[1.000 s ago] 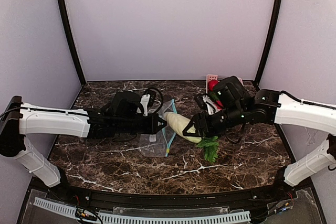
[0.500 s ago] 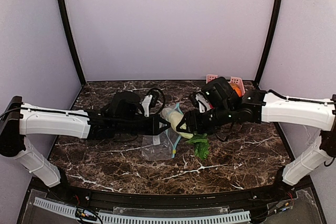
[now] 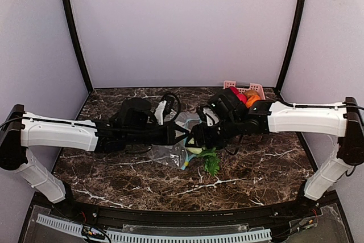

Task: Place the food in the zip-top bag and seal the zipper
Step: Place the fake vegetable in the zipper food storage bag.

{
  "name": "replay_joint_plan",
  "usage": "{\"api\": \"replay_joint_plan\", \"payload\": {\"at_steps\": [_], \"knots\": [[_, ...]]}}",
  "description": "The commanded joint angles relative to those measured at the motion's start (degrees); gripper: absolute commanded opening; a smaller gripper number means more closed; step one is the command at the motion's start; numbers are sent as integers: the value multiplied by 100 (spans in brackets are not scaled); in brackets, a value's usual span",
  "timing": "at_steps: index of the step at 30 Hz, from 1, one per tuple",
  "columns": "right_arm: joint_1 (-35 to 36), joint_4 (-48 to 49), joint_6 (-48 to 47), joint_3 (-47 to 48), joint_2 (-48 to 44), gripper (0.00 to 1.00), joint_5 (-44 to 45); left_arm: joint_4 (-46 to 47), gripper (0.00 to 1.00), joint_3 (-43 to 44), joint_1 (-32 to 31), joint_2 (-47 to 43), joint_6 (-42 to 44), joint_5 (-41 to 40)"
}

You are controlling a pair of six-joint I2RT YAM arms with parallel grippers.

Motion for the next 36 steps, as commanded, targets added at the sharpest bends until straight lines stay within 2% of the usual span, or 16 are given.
{"api": "replay_joint_plan", "payload": {"at_steps": [1, 5, 14, 18, 23, 31, 36], "knots": [[-86, 593, 17, 204, 132, 51, -147, 181, 1, 3, -108, -98, -75, 189], [-97, 606, -59, 191, 55, 59, -128, -120, 1, -36, -111, -136, -158, -119], [-112, 453, -189, -232, -511, 85, 13, -294, 1, -219, -97, -104, -296, -352], [-112, 262, -288, -428, -819, 88, 99, -278, 1, -230, -98, -72, -339, -345], [-106, 166, -495, -729, -1152, 84, -133, -268, 1, -233, -97, -57, -346, -347], [66, 170, -575, -1009, -1150, 65, -614, -236, 1, -269, -99, -7, -395, -294], [154, 557, -462, -1198, -1071, 53, -817, -236, 1, -258, -97, -13, -414, -274]]}}
